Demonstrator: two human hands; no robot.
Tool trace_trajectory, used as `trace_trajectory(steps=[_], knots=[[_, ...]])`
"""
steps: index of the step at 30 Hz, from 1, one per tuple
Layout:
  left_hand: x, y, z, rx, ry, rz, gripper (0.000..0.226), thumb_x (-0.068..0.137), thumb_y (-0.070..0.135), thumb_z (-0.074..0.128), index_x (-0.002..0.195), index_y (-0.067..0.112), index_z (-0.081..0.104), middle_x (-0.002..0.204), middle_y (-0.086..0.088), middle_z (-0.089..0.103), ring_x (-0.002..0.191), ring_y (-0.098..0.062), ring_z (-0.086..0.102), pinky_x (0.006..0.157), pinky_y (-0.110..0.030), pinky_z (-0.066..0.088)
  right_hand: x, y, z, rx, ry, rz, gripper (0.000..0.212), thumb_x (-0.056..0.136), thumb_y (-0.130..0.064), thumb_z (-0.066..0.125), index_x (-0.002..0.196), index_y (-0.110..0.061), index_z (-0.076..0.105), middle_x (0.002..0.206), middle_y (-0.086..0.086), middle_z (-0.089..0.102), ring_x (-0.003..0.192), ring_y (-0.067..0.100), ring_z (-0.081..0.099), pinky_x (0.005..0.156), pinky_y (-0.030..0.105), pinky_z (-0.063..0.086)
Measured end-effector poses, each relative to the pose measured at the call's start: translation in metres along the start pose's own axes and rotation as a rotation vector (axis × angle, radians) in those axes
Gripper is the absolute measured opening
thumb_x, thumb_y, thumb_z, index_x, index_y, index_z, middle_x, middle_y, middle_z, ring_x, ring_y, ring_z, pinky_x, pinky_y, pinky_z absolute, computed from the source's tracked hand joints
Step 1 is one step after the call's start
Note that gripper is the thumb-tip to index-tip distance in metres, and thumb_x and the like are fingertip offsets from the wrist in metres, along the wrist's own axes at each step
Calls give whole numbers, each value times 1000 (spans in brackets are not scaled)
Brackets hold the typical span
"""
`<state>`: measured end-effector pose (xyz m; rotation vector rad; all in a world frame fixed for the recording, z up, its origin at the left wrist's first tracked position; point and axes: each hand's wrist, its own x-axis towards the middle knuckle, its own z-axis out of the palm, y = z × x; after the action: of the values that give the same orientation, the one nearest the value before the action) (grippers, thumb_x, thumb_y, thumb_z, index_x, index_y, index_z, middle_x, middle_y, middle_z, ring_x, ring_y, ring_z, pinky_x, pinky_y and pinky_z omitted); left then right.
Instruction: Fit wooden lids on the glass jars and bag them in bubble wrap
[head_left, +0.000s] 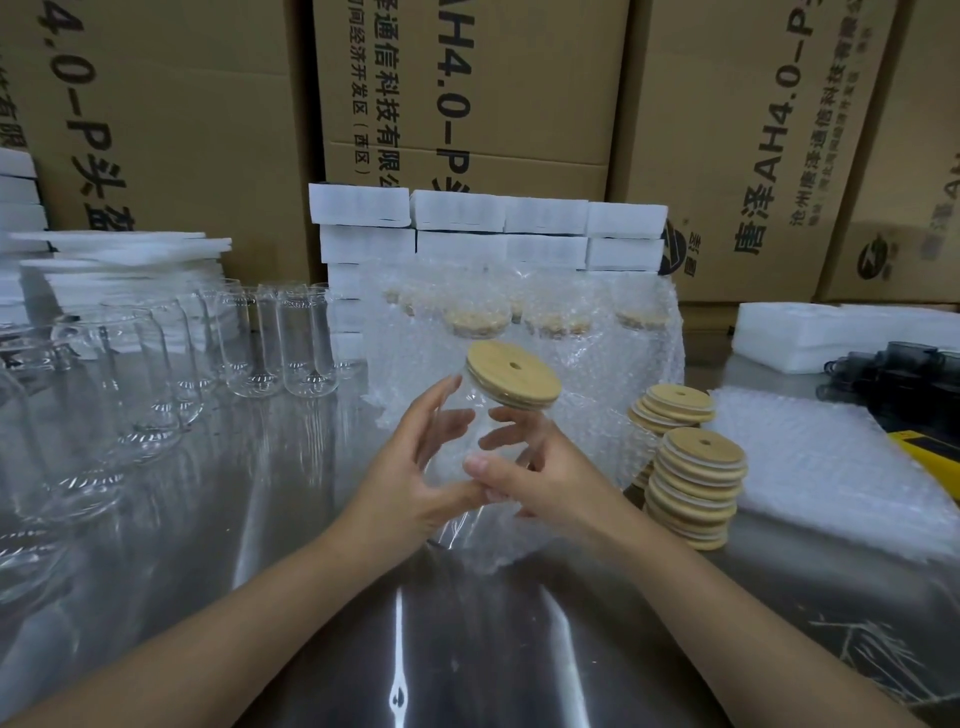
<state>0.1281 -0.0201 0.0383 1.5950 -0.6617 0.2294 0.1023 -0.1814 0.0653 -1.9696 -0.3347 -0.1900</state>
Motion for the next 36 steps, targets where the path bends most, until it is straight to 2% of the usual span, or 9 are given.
trace_trajectory(steps=[5,9,12,15,18,20,23,29,36], knots=[[0,5,1,-4,-15,16,92,48,37,86,126,55,43,125,11,59,126,5,49,107,-43,43,0,-1,-3,2,100,-64,66,49,-64,72,106,-38,52,105,-15,60,92,3,61,74,23,51],[-1,11,-2,87,-9,13,74,61,58,72,125,68,38,131,16,54,129,9,43,113,-28,31,0,-4,-7,45,227,-78,61,54,-56,72,107,-31,54,103,-10,62,86,7,63,77,32,54],[4,10,-5,88,116,-24,60,68,61,63,124,60,41,125,19,55,119,14,47,95,-9,37,1,-9,-12,96,366,-79,63,57,-53,71,111,-23,54,104,-7,61,84,6,61,77,33,54],[9,8,-7,31,220,-147,55,74,61,70,123,49,49,118,9,57,108,-3,59,85,-20,48,1,-12,-14,175,461,-101,66,60,-51,82,109,-19,52,105,-2,60,81,7,59,82,46,54],[11,8,-6,-192,213,-418,62,74,54,65,126,23,54,111,-11,64,81,-18,69,63,-30,56,0,-12,-14,197,489,-102,61,62,-48,80,109,-22,52,105,-5,59,86,9,59,85,52,52],[10,9,-4,-355,137,-577,57,73,50,66,117,17,56,94,-18,67,71,-24,72,57,-32,57,0,-10,-13,171,491,-113,57,66,-45,80,111,-23,52,107,-7,59,91,11,60,85,50,52],[10,9,-1,-423,113,-617,45,84,38,65,118,9,57,70,-14,67,66,-23,72,55,-28,57,0,-7,-12,109,492,-122,60,60,-51,74,110,-27,51,107,-11,59,93,11,61,80,32,52],[14,8,-9,-374,124,-590,33,93,19,60,121,2,60,60,-4,63,52,-13,64,53,-26,57,1,-6,-12,99,482,-141,58,58,-53,69,108,-31,50,107,-13,58,95,9,60,77,23,46],[13,5,-9,-204,119,-466,28,94,1,50,114,17,61,60,5,63,56,-6,63,55,-19,54,2,-3,-11,102,448,-130,51,58,-54,70,100,-38,47,107,-13,57,96,10,59,76,23,45]])
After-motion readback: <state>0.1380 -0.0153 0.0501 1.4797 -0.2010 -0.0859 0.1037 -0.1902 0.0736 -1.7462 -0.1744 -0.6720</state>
